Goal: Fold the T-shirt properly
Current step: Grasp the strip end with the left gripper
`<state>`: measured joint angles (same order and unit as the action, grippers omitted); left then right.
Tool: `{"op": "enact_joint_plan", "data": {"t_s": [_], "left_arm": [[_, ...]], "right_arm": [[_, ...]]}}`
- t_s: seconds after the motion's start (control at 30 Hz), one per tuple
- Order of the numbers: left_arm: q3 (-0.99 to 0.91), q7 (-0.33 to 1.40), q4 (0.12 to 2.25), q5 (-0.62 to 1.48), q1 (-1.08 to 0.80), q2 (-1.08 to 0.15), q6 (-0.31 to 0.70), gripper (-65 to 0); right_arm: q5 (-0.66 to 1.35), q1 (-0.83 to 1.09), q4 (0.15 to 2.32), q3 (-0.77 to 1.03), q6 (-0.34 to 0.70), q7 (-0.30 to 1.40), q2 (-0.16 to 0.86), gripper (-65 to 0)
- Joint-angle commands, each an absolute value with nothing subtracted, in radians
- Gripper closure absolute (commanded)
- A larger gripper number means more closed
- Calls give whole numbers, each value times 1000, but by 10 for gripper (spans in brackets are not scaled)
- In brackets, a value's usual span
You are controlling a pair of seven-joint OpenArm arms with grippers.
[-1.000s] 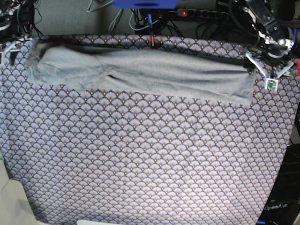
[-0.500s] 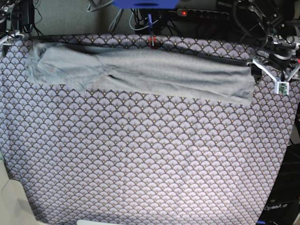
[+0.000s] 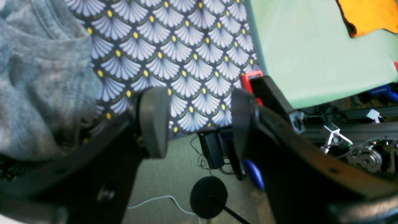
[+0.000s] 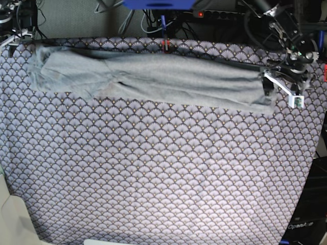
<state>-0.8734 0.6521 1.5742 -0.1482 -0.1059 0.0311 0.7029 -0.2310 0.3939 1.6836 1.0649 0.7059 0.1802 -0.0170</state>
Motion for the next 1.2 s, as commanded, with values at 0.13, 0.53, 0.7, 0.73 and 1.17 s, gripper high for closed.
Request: {"op": "enact_joint_plan", "data": {"t_s": [0.13,0.53,0.7,0.73,1.17], "left_arm": [[-872,634,1511,-137,-88,22,698,-530],[-785,636,1511,-137,-160,21,698,-530],[-779,636,1509,-137,-170,24,698,-530],[-779,636,1509,-136,-170,24,698,-530],[-742,636,1498,-134,-168,36,698,-392]], "right_arm": [[-219,397,1704,1070,698,156,-4,-324],[-219,395,1702,1013,698,156,-2,-325],[-219,395,1702,1013,698,157,-4,-325],[-219,395,1702,1012,698,157,-4,-325],[-219,400,1704,992,698,157,-4,-325]]}}
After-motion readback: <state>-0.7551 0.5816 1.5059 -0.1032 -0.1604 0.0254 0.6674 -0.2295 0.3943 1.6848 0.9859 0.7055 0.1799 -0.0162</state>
